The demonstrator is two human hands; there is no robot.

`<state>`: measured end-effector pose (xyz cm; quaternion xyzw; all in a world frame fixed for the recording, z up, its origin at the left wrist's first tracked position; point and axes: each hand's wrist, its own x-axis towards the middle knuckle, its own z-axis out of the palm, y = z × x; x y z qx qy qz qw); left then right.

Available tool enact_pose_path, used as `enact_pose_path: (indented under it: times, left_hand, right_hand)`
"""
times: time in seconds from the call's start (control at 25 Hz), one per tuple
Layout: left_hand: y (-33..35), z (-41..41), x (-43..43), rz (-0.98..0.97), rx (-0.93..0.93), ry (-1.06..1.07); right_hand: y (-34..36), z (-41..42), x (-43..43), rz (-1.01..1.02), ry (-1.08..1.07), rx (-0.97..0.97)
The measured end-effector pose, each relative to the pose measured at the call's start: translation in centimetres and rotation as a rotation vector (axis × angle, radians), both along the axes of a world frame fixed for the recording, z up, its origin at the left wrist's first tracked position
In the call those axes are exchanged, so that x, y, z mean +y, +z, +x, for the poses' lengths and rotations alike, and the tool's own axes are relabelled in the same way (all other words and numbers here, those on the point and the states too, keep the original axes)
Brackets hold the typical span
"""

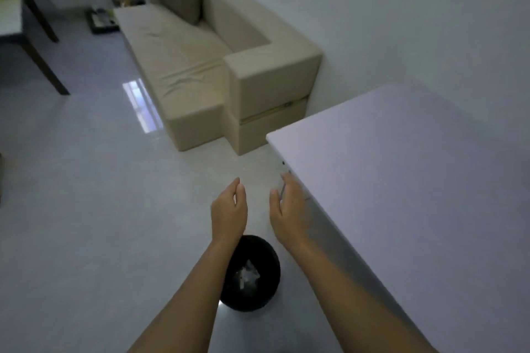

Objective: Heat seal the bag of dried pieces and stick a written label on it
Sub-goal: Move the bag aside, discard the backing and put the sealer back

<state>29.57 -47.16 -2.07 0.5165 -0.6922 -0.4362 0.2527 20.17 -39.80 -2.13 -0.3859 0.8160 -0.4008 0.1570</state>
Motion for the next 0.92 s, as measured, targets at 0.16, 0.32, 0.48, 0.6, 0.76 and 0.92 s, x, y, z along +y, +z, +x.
enact_pose_path:
  times: [0.16, 0.32, 0.48, 0.6, 0.76, 0.92]
  left_hand:
    - [10.9, -5.4, 2.7, -0.19, 0.132, -0.223]
    - [15.0, -11.4, 7.4, -0.288, 0.188, -0.436]
    - [17.7, -18.7, 18.0, -0.268, 0.268, -0.763]
    - [17.4, -21.9, 25.9, -0.235, 0.284, -0.953]
    - [16.2, -25.3, 36.6, -0.205, 0.259, -1.172]
    - [14.5, -29.3, 46.4, -0.133, 0.173, -1.295]
  right_hand:
    - [9.6, -5.3, 4.7, -0.129, -0.198, 0.157]
    - [14.1, -9.9, 12.8, -0.184, -0.419, 0.215]
    - [16.7, -14.0, 26.7, -0.212, -0.733, 0.267]
    - [15.7, -14.3, 36.8, -0.172, -0.953, 0.25]
    - [13.0, -13.7, 50.4, -0.113, -1.229, 0.199]
    - [9.8, -14.2, 61.9, -0.066, -1.456, 0.089]
